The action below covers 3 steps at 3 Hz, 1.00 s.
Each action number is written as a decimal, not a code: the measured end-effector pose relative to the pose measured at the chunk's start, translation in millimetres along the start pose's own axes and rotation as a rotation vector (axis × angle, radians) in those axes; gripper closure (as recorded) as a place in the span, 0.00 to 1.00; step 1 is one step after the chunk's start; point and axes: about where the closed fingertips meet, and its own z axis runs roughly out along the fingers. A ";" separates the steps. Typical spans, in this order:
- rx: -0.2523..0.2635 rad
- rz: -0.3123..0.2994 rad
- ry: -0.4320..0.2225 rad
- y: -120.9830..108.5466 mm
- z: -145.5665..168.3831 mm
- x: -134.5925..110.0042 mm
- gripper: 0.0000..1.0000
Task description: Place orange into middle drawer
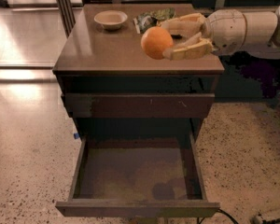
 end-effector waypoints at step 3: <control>-0.077 0.236 0.015 95.8 1.0 84.5 1.00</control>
Offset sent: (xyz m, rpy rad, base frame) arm -0.0711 -0.0046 -0.1235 0.0497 0.2817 0.0675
